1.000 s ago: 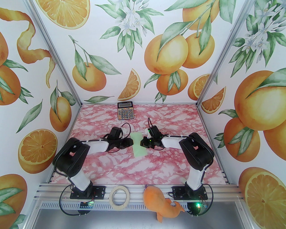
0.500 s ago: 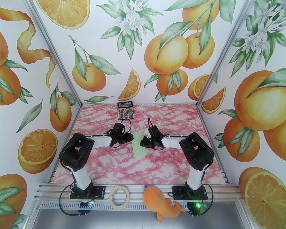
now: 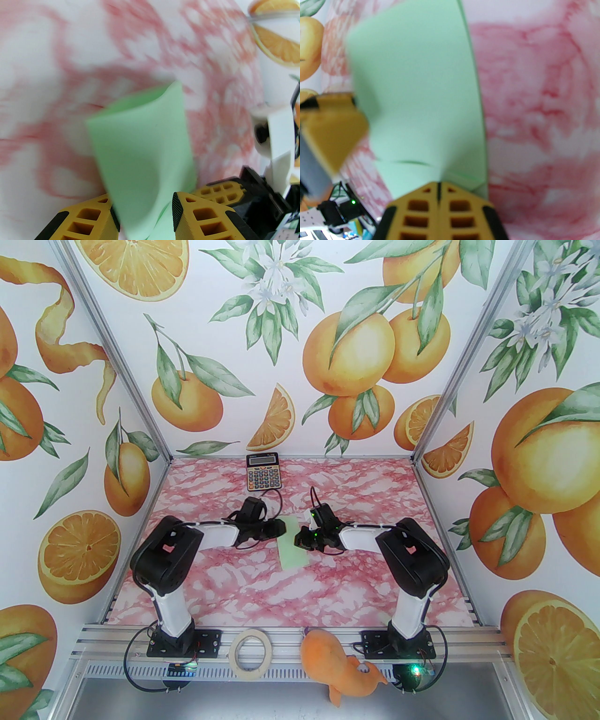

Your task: Fold a paper plane with a square sheet of paper (fold left side to right side)

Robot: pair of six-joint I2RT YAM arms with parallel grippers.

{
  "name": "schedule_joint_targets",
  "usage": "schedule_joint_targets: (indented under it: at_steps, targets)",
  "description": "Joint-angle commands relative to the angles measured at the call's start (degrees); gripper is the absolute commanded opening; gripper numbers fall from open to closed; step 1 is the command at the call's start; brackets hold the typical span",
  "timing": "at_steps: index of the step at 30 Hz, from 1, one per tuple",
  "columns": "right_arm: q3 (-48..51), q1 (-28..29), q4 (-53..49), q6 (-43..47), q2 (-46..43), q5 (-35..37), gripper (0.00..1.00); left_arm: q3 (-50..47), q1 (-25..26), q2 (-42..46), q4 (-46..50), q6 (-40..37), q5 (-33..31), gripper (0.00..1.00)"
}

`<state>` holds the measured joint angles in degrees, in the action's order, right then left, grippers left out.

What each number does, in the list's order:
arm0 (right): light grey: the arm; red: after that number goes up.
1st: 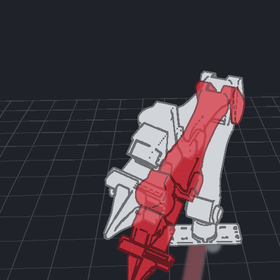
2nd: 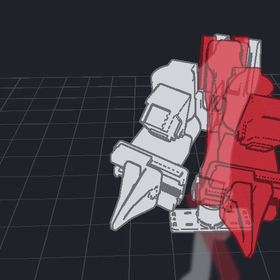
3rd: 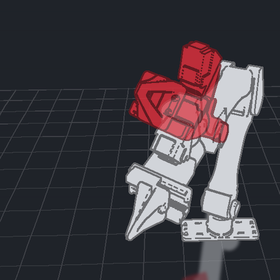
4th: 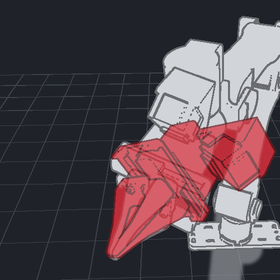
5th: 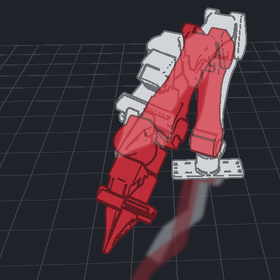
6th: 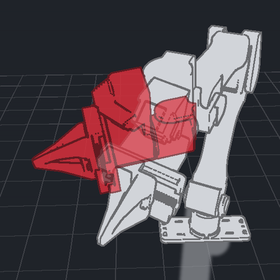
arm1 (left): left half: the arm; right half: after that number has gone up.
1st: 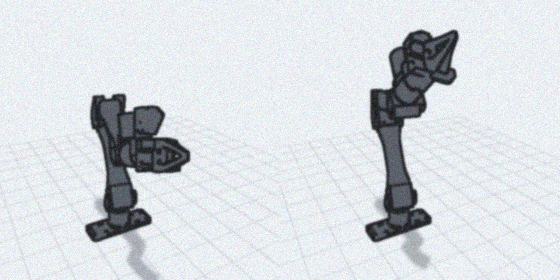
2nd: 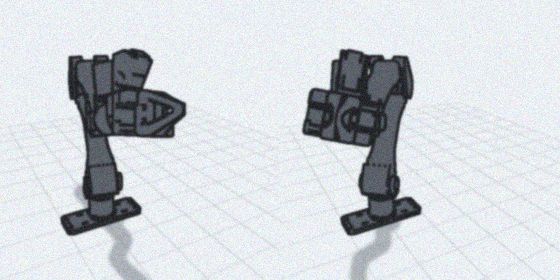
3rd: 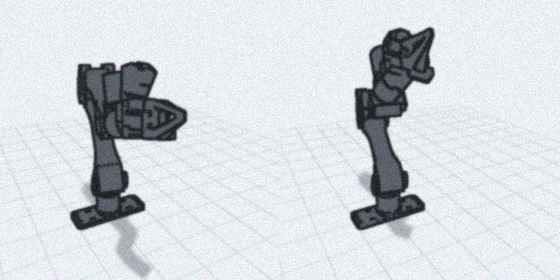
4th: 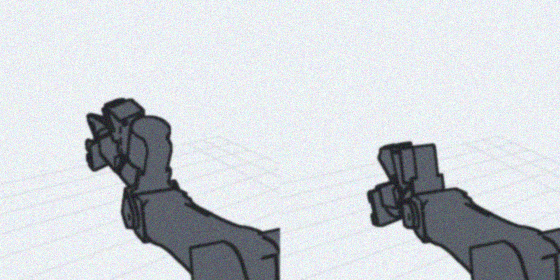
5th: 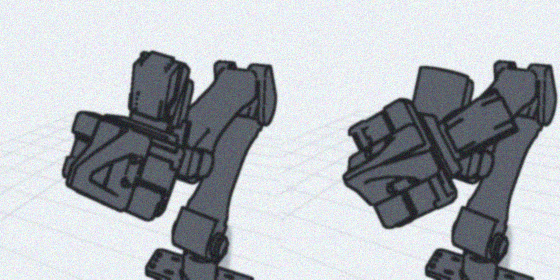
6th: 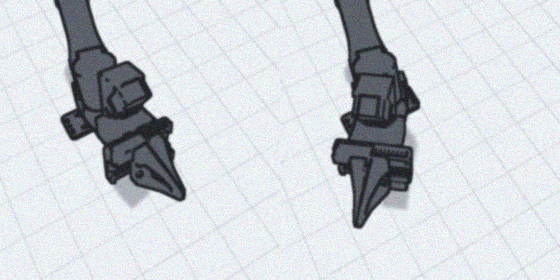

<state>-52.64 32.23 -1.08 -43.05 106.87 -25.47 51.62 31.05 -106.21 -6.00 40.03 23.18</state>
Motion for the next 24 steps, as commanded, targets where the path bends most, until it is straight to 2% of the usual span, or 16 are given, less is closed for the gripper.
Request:
schedule_joint_targets:
  at_steps: [1,11,14,17,18,20,22,24]
  targets:
    - [2.19,0.28,-3.84,-0.02,1.41,2.87,0.0,-1.9,1.49,0.62,-2.0,-1.08,4.45,0.42]
    - [1.93,0.28,-3.58,-0.21,1.64,2.84,0.0,-9.03,2.68,4.98,-4.07,-0.53,4.68,0.38]
    - [1.8,0.27,-3.46,-0.24,1.23,2.64,0.0,-9.69,2.86,4.75,-4.48,-0.45,4.43,0.29]
    - [1.58,0.18,-3.49,-0.19,-0.28,2.8,0.0,-9.05,2.94,4.77,-4.15,-0.41,3.69,0.13]
    - [1.57,0.16,-3.41,-0.12,-1.04,2.89,0.0,-8.63,2.97,4.99,-3.62,-0.48,3.34,0.12]
    - [1.64,0.02,-3.31,-0.02,-2.95,3.25,0.05,-7.89,2.99,5.71,-2.23,-0.87,2.7,0.08]
    - [1.58,-0.58,-3.44,-0.02,-5.27,3.32,0.14,-6.85,2.99,6.89,0.06,-1.6,1.54,0.04]
    - [1.58,-1.46,-3.87,-0.02,-7.92,3.78,0.15,-5.71,2.89,8.28,3.32,-2.43,0.5,0.01]
